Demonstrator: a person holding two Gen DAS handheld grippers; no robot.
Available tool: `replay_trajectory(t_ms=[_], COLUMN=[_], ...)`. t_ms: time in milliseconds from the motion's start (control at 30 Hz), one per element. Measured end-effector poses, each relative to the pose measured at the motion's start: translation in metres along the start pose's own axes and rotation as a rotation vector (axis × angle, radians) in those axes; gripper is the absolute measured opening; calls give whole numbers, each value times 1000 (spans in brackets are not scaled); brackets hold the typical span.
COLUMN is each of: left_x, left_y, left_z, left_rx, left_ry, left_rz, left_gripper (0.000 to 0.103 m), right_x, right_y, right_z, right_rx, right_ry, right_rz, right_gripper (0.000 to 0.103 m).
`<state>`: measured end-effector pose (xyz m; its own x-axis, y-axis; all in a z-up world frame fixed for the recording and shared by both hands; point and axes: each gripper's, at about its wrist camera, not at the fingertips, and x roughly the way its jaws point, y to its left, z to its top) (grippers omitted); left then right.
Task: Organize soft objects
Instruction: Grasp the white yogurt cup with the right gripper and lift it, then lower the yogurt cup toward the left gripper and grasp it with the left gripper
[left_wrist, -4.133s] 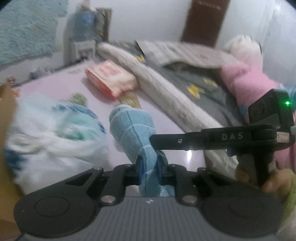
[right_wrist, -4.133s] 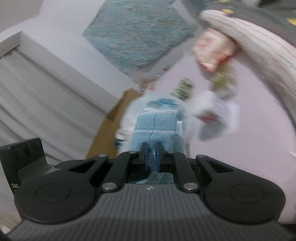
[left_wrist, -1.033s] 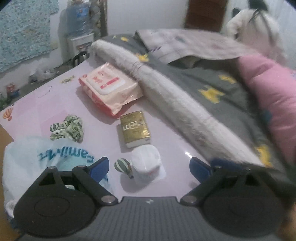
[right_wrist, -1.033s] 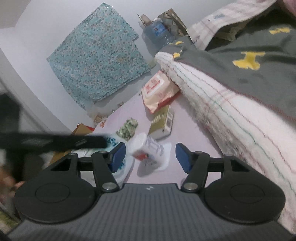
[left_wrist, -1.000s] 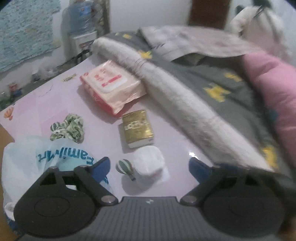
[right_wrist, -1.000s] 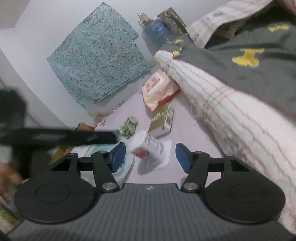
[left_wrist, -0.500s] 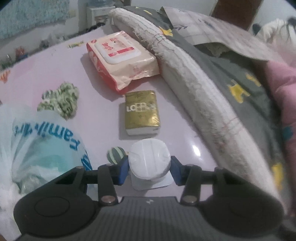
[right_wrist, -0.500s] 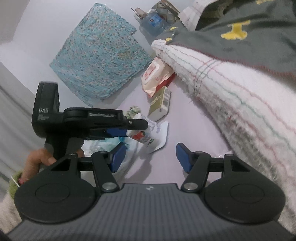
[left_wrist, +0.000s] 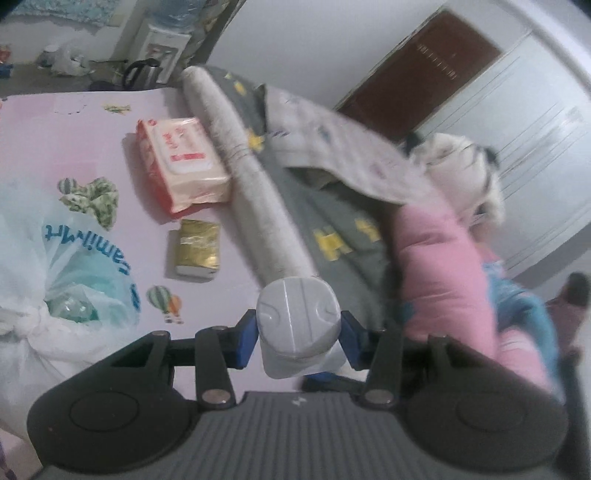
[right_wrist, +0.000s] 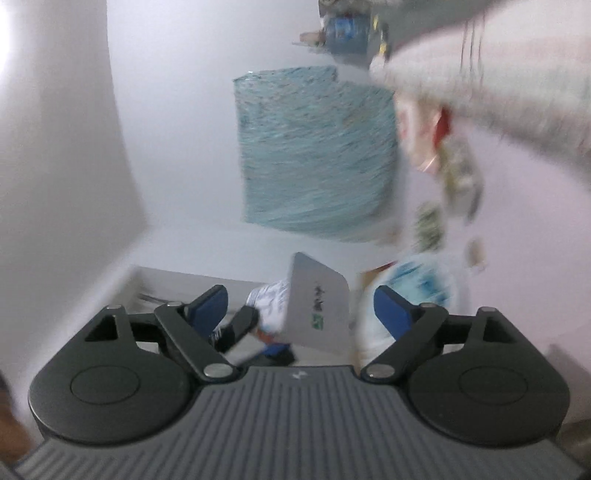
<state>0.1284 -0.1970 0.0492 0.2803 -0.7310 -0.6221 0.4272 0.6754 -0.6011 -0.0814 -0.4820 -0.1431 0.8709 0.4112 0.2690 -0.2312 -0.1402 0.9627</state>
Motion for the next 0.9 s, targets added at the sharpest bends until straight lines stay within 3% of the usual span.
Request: replay_trajectory(t_ms=[133, 433, 567, 633, 700, 900], left_x=[-20, -31, -31, -32, -33, -29], left_y=[4, 28, 29, 29, 31, 45], left_z=[-7, -23, -25, -26, -27, -29], left_rx=[-24, -115, -125, -124, -120, -165], left_ry=[-48, -98, -95, -93, -97, -85], left_rz=[-124, -222, -250, -251, -241, -266], left_gripper=[48, 47, 47, 47, 47, 47], right_x=[30, 52, 59, 60, 57, 46], right_y=[-17, -25, -36, -37, -34, -31], right_z=[-9, -29, -41, -42, -44, -45], right_rx=[133, 233, 275, 272, 254, 228], right_ry=[66, 119, 129, 128, 120, 97], right_rz=[125, 248, 247, 251, 256, 216], right_gripper=[90, 88, 87, 81, 65, 62])
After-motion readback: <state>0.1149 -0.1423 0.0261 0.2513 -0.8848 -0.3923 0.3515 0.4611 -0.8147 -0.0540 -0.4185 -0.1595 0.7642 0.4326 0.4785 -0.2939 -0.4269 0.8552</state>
